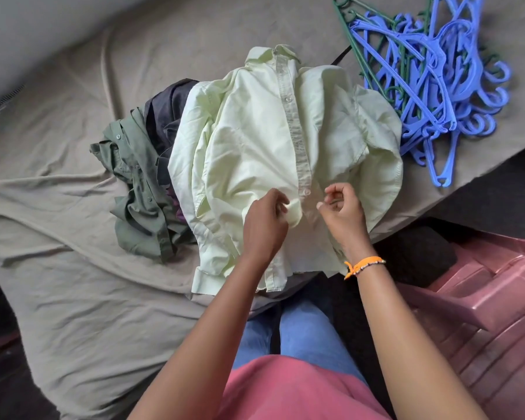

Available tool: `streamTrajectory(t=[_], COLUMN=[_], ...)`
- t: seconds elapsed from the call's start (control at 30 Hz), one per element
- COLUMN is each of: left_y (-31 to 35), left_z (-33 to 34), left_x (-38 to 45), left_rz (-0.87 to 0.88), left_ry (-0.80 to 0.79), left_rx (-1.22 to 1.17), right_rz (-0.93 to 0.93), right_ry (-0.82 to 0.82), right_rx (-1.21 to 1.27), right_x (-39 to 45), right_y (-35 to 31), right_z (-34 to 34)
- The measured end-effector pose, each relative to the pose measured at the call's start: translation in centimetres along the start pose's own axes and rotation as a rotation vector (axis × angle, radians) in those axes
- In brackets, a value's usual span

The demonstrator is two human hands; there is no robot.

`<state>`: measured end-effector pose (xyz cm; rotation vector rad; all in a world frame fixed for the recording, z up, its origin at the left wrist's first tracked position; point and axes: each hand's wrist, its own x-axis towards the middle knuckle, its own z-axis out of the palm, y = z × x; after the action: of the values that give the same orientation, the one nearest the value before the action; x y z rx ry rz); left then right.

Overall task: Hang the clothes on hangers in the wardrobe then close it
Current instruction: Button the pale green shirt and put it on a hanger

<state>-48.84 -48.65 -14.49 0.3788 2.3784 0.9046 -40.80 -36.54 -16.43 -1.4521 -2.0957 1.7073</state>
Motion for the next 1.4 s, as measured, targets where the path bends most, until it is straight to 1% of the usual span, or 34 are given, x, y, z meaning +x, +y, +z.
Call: streamTrajectory(t=[0.03, 0.1, 0.17, 0.23, 0.33, 0.4, 0.47, 0.57, 0.67, 0.8, 0.83, 0.9, 1.0, 1.13, 1.2, 1.27, 1.33, 1.4], left_y=[-0.6, -1.8, -2.9, -3.6, -4.3, -4.3, -4.0, -3.1, -2.1, -1.5, -1.4, -1.1, -0.9, -1.1, -1.1, -0.8, -0.5, -0.4], left_z=[0.0, 0.1, 0.5, 1.0, 1.6, 1.6, 1.4, 0.9, 0.5, 1.1, 1.3, 1.5, 1.4, 1.3, 1.2, 1.0, 0.5, 0.2], left_x=[-0.8, -2.2, -2.9, -3.2, -3.0, -2.5, -1.6, -1.4, -2.7, -5.5, -6.0, -6.5, -6.5, -6.3, -6.4, -6.4, -6.3, -6.1], left_rz=[0.059, 0.173, 0.304, 0.393, 0.434, 0.440, 0.447, 0.443, 0.411, 0.290, 0.273, 0.277, 0.301, 0.315, 0.286, 0.205, 0.099, 0.027], left_ry=[0.056, 0.136, 0.178, 0.166, 0.126, 0.116, 0.113, 0.079, 0.059, 0.066, 0.061, 0.059, 0.071, 0.083, 0.057, 0.013, -0.039, -0.103], left_rx=[0.112, 0.241, 0.347, 0.443, 0.567, 0.623, 0.624, 0.482, 0.319, 0.052, 0.017, 0.053, 0.155, 0.153, 0.057, -0.104, -0.243, -0.329], right_rz=[-0.069, -0.214, -0.290, -0.262, -0.222, -0.196, -0.181, -0.109, -0.043, 0.015, 0.018, -0.010, -0.101, -0.213, -0.234, -0.218, -0.161, -0.099], right_ry=[0.014, 0.036, 0.054, 0.127, 0.251, 0.258, 0.240, 0.203, 0.202, 0.127, 0.115, 0.124, 0.162, 0.181, 0.164, 0.151, 0.137, 0.122], right_rx=[-0.080, -0.269, -0.408, -0.380, -0.313, -0.295, -0.276, -0.158, -0.004, 0.194, 0.218, 0.201, 0.066, -0.062, -0.102, -0.100, -0.045, 0.017], right_x=[-0.7, -2.1, -3.1, -3.5, -3.2, -2.8, -2.7, -3.1, -4.1, -6.1, -6.6, -7.5, -8.6, -9.1, -9.1, -9.1, -9.0, -9.0], right_y=[0.8, 2.3, 3.4, 4.0, 4.5, 4.7, 4.6, 3.6, 2.4, 1.0, 0.8, 0.5, 0.5, 0.3, 0.4, 0.5, 0.6, 0.6], right_z=[0.3, 1.4, 2.7, 3.7, 3.7, 2.9, 1.9, 0.4, -0.4, 0.0, 0.2, 0.6, 1.0, 1.6, 1.9, 1.9, 1.8, 1.6])
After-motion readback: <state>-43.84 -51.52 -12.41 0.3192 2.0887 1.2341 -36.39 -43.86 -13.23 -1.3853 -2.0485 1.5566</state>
